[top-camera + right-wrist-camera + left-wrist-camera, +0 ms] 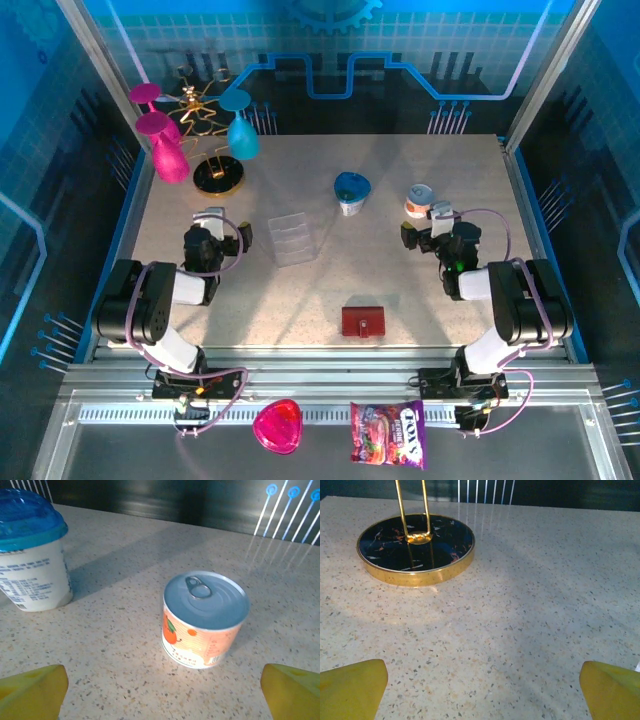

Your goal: Take the credit cards out of the card holder

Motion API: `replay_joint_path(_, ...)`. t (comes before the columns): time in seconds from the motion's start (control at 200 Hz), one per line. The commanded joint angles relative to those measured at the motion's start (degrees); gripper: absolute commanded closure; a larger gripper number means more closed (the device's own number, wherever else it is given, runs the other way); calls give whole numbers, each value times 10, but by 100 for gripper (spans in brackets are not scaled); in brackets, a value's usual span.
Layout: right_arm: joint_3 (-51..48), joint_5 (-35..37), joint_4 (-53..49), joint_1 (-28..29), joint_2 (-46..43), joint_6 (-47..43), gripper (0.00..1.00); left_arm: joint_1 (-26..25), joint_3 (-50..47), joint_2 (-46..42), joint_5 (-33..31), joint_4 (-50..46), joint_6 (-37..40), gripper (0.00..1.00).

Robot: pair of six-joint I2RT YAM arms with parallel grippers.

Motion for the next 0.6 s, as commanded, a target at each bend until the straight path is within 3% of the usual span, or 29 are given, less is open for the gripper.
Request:
replay_joint_path(0.0, 4, 60, -41, 13, -22, 23, 0, 10, 20, -22, 33, -37, -2, 1)
replay_joint_path(0.595, 3, 61, -39, 14, -22, 22, 0, 8, 19, -23, 29, -35, -1, 1)
